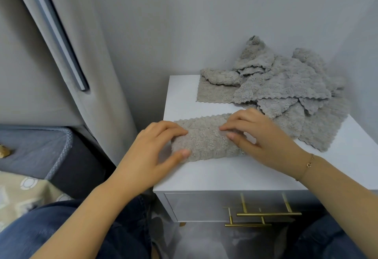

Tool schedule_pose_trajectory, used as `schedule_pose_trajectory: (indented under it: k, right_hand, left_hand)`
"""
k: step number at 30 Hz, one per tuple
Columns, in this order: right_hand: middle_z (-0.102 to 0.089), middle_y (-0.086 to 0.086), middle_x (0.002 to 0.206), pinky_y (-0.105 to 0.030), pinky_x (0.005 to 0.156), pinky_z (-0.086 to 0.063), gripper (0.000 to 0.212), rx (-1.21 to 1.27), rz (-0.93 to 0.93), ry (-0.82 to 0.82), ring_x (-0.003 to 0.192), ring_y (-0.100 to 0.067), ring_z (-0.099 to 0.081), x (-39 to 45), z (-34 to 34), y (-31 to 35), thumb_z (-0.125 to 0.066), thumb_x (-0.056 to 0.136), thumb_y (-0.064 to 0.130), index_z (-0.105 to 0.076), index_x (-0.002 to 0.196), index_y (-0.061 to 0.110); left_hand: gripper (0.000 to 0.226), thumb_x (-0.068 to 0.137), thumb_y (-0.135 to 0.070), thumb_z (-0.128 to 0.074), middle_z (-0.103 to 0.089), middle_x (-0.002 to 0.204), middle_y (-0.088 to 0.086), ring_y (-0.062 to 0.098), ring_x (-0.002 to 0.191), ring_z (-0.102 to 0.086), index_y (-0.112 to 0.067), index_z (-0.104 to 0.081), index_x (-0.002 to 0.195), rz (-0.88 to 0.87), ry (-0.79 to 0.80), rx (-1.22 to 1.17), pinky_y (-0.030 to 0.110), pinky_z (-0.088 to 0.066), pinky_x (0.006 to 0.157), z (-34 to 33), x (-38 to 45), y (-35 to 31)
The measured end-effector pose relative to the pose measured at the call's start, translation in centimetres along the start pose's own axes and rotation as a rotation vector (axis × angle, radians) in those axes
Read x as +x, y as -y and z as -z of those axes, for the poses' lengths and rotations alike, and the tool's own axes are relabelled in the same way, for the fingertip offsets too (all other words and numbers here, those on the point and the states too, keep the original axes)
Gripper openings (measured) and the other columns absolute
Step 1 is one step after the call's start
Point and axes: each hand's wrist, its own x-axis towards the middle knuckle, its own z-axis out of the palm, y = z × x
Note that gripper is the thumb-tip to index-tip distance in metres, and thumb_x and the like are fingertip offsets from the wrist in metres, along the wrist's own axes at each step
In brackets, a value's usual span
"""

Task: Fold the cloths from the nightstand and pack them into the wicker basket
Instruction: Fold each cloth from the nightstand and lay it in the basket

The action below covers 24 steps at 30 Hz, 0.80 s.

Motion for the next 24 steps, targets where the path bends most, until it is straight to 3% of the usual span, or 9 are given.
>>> schedule_pose_trajectory:
  k: [5,9,11,14,16,19,20,22,24]
  right_hand:
    - [-0.05,0.016,0.119,-0.018,0.097,-0.036,0.063,-0.047,-0.062,0.167,0.111,-0.006,-0.043,-0.7,0.2,0.0,-0.054,0.081,0.065,-0.057,0.132,0.028]
    - [-0.048,0.024,0.118,-0.012,0.099,-0.029,0.061,0.05,-0.171,0.205,0.116,0.002,-0.038,-0.4,0.3,0.3,-0.058,0.08,0.067,-0.052,0.132,0.035]
    - [-0.052,0.026,0.113,-0.006,0.092,-0.031,0.051,0.214,-0.273,0.207,0.11,0.011,-0.042,0.2,0.9,0.6,-0.065,0.076,0.056,-0.056,0.121,0.036]
    - [-0.067,0.002,0.106,-0.011,0.082,-0.048,0.03,0.531,-0.378,0.168,0.095,0.003,-0.061,1.1,1.7,0.8,-0.072,0.082,0.027,-0.066,0.11,0.016]
    - [-0.07,-0.006,0.105,-0.028,0.086,-0.055,0.033,0.602,-0.433,0.146,0.096,-0.014,-0.067,1.5,1.5,0.6,-0.07,0.082,0.034,-0.064,0.109,0.016]
    - [-0.064,-0.022,0.099,-0.05,0.085,-0.051,0.054,0.535,-0.492,0.121,0.085,-0.029,-0.064,2.3,0.5,0.2,-0.067,0.078,0.063,-0.061,0.102,0.015]
    - [-0.06,-0.025,0.091,-0.051,0.077,-0.05,0.06,0.519,-0.508,0.112,0.076,-0.024,-0.059,2.6,0.1,0.1,-0.064,0.077,0.067,-0.058,0.097,0.011]
    - [-0.048,-0.014,0.07,-0.037,0.06,-0.041,0.057,0.51,-0.521,0.055,0.063,-0.009,-0.046,3.2,-0.7,0.2,-0.062,0.081,0.063,-0.05,0.084,0.007]
    - [-0.044,-0.002,0.067,-0.03,0.058,-0.035,0.057,0.475,-0.531,0.004,0.059,-0.009,-0.041,3.6,-1.4,0.4,-0.059,0.082,0.061,-0.048,0.082,0.005]
  left_hand:
    - [0.065,0.079,-0.065,-0.058,-0.047,0.132,-0.021,0.003,0.123,-0.044,-0.031,-0.05,0.134,0.029,0.075,0.042,0.038,-0.04,0.106,-0.5,0.0,0.3]
    - [0.061,0.074,-0.067,-0.057,-0.058,0.12,-0.022,-0.001,0.113,-0.05,-0.032,-0.059,0.124,0.097,0.033,-0.032,0.032,-0.041,0.103,-0.4,0.8,0.1]
    - [0.054,0.073,-0.069,-0.063,-0.063,0.112,-0.024,-0.002,0.108,-0.053,-0.037,-0.063,0.117,0.174,0.051,-0.13,0.028,-0.043,0.099,0.0,1.1,-0.1]
    - [0.043,0.073,-0.065,-0.064,-0.069,0.097,-0.008,0.011,0.092,-0.061,-0.033,-0.069,0.101,0.275,0.081,-0.299,0.039,-0.051,0.086,0.6,1.4,-0.5]
    - [0.048,0.075,-0.067,-0.065,-0.07,0.093,0.003,0.023,0.087,-0.063,-0.023,-0.07,0.093,0.328,0.116,-0.4,0.046,-0.052,0.083,0.8,1.5,-0.8]
    - [0.041,0.083,-0.059,-0.063,-0.074,0.099,-0.004,0.019,0.093,-0.069,-0.024,-0.073,0.1,0.412,0.156,-0.525,0.042,-0.055,0.091,1.1,1.8,-0.8]
    - [0.046,0.083,-0.063,-0.061,-0.074,0.101,-0.002,0.022,0.095,-0.068,-0.022,-0.073,0.101,0.425,0.158,-0.51,0.043,-0.054,0.092,1.1,2.0,-0.6]
    - [0.064,0.081,-0.069,-0.056,-0.069,0.099,0.009,0.027,0.087,-0.064,-0.009,-0.068,0.099,0.468,0.125,-0.414,0.039,-0.053,0.081,0.9,2.4,-0.2]
    - [0.057,0.085,-0.06,-0.056,-0.064,0.095,0.01,0.017,0.078,-0.059,-0.005,-0.064,0.096,0.503,0.089,-0.323,0.03,-0.047,0.072,0.7,2.8,0.2]
